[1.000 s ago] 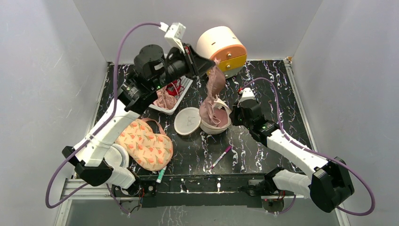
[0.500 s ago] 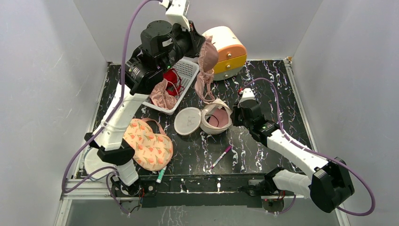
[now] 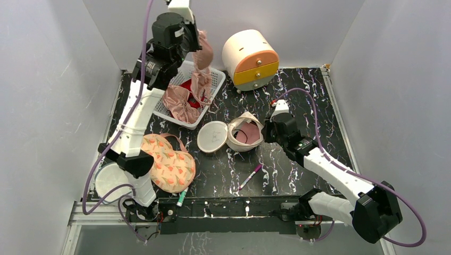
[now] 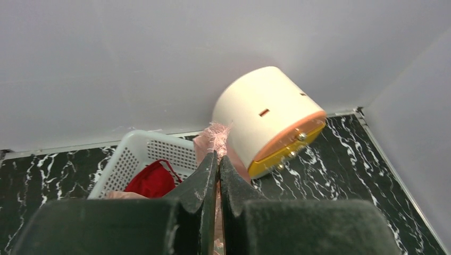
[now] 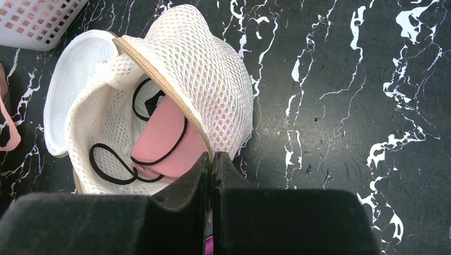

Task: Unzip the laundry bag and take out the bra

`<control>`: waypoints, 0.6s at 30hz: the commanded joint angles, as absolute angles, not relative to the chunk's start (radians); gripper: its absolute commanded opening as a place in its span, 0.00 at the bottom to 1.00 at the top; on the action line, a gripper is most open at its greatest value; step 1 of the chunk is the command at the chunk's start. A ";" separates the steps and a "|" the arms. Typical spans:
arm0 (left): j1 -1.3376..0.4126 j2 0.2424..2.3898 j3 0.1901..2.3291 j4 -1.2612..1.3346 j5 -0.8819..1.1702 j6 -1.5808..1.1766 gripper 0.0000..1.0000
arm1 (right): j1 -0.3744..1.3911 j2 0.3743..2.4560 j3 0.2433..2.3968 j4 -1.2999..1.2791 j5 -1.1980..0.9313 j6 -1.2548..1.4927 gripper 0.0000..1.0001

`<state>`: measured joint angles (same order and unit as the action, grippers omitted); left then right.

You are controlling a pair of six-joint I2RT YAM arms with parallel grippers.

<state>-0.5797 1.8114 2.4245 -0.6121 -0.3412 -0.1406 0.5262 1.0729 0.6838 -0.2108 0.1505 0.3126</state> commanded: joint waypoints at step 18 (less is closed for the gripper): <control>-0.256 1.812 2.159 -0.491 0.053 -0.353 0.00 | 0.524 1.077 0.745 -0.188 0.144 0.302 0.00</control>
